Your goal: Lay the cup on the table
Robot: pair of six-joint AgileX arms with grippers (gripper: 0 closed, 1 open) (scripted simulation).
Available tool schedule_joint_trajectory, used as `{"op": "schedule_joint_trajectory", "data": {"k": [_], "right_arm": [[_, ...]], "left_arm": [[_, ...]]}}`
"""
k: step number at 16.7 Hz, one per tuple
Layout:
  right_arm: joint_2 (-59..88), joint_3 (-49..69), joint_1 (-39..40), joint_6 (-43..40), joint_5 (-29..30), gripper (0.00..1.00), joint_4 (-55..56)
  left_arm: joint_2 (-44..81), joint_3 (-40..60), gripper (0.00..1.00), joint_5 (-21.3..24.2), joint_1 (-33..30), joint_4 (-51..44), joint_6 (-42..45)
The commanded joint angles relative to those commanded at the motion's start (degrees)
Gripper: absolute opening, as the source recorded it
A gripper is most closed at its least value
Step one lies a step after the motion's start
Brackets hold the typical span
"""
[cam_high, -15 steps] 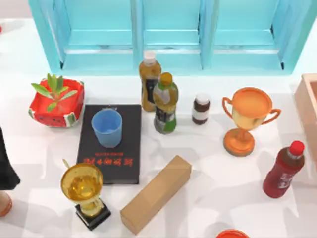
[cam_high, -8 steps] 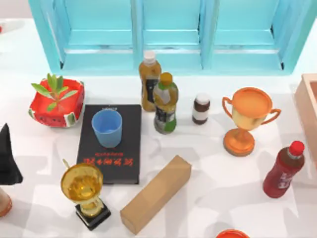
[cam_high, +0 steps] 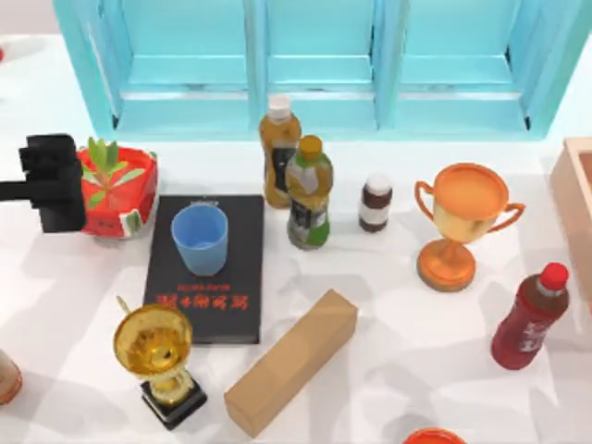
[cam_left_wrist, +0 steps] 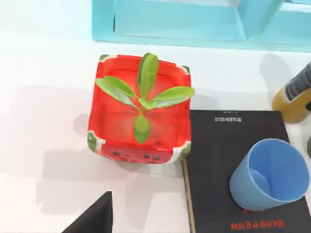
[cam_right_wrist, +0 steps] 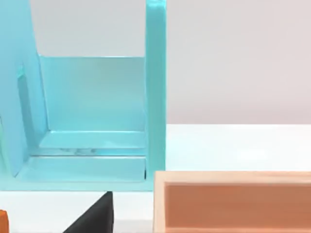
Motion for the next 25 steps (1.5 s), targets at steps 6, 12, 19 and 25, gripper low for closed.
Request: {"op": "schedule_joint_trajectory", "data": {"k": [6,12,19,25], "right_arm": [[0.0,0.0,0.0,0.0,0.0,1.0,0.0],[0.0,0.0,0.0,0.0,0.0,1.0,0.0],[0.0,0.0,0.0,0.0,0.0,1.0,0.0],[0.0,0.0,0.0,0.0,0.0,1.0,0.0]], "left_arm": [[37.2,35.93,1.0,0.64,-8.72,-21.8,-8.52],[63.19,58.57,1.0,0.22,-15.0,-39.96,-14.73],[70.86,65.22,1.0,-0.2,-16.88,-46.3,-16.71],[70.02,61.39,1.0,-0.2,-16.94,-43.33,-16.78]]}}
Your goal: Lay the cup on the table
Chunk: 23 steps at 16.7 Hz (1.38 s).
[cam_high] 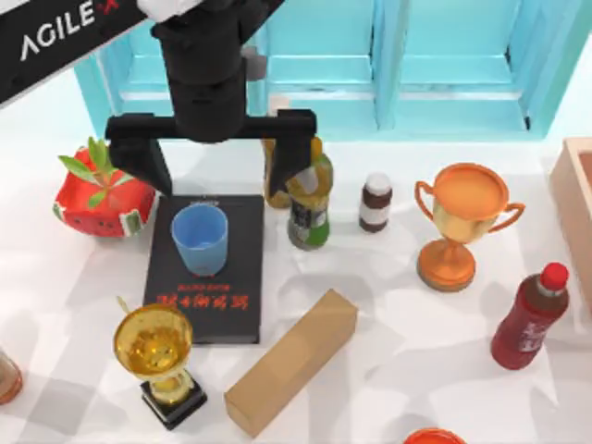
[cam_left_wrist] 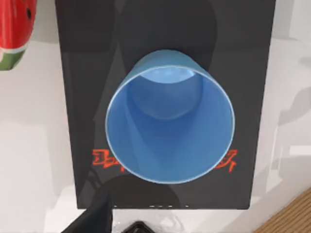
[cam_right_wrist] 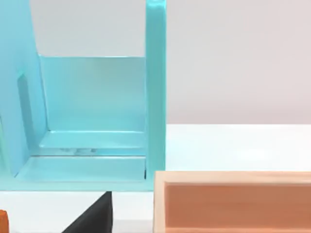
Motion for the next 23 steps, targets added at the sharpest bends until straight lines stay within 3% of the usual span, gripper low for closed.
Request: {"op": "schedule_joint_trajectory", "data": {"k": [8,16,23], "right_arm": [[0.0,0.0,0.0,0.0,0.0,1.0,0.0],[0.0,0.0,0.0,0.0,0.0,1.0,0.0],[0.0,0.0,0.0,0.0,0.0,1.0,0.0]], "left_arm": [[-0.13,-15.29,1.0,-0.04,-0.31,14.46,-0.09],[2.8,-15.98,1.0,0.01,0.3,18.78,0.33],[2.8,-15.98,0.47,0.01,0.3,18.78,0.33]]}}
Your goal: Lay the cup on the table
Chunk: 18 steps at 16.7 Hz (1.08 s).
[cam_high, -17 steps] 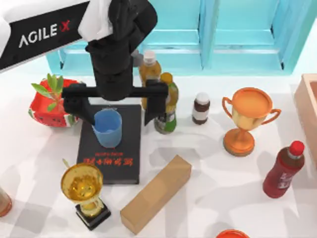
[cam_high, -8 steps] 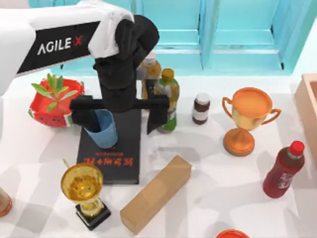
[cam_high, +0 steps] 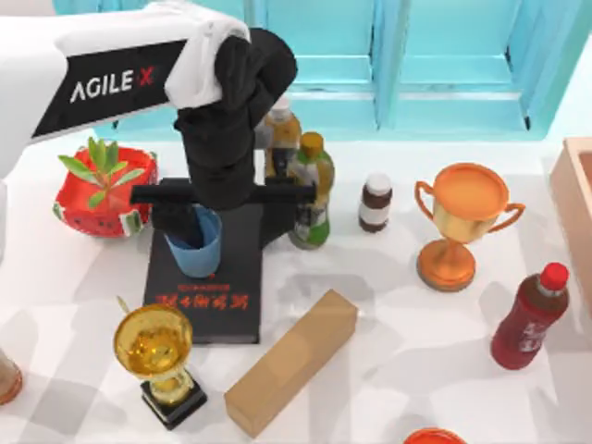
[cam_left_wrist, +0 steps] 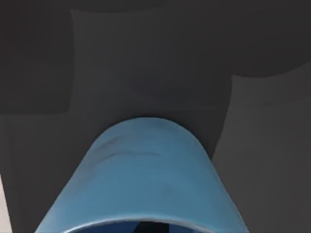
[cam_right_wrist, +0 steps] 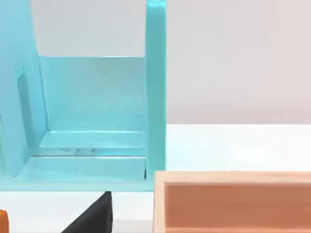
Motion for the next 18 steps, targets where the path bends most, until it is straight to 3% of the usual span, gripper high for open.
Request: {"op": "schedule_joint_trajectory", "data": {"k": [6,18], "right_arm": [[0.0,0.0,0.0,0.0,0.0,1.0,0.0],[0.0,0.0,0.0,0.0,0.0,1.0,0.0]], "left_arm": [[0.0,0.0,0.02,0.0,0.0,0.0,0.0],[-0.14,0.01,0.0,0.11,-0.14,-1.92,0.09]]}}
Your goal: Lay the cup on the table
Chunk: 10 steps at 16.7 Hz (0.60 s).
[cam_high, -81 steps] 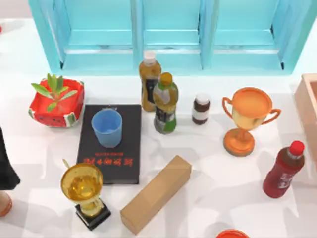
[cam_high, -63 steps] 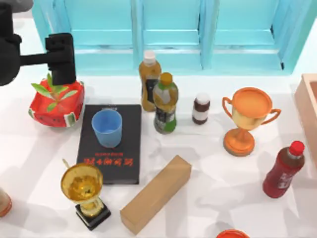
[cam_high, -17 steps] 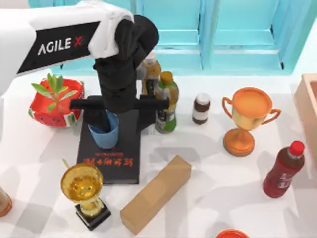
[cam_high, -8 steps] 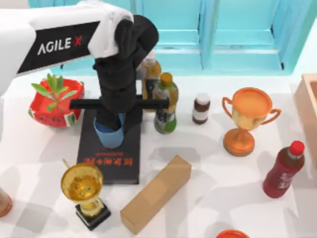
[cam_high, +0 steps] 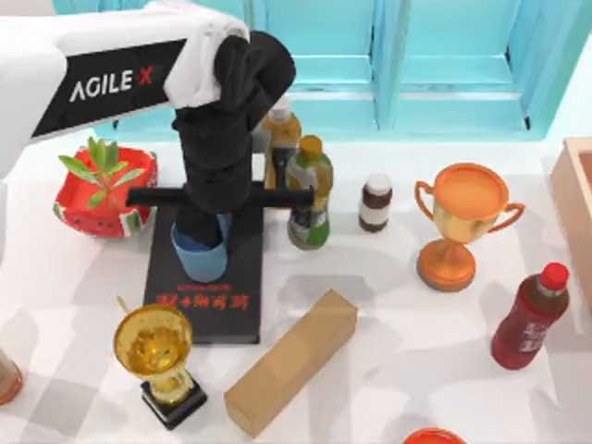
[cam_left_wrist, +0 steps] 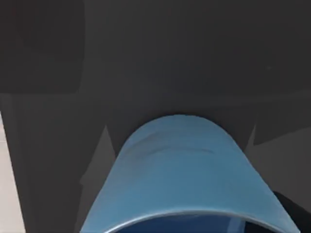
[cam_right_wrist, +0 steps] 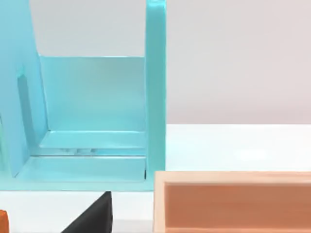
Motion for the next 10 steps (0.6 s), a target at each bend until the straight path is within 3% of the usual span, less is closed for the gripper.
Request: {"op": "schedule_joint_trajectory", "data": {"k": [10], "right_arm": [[0.0,0.0,0.0,0.0,0.0,1.0,0.0]], "left_arm": [[-2.49,5.84,0.0,-0.46,-1.74,-9.75,0.73]]}}
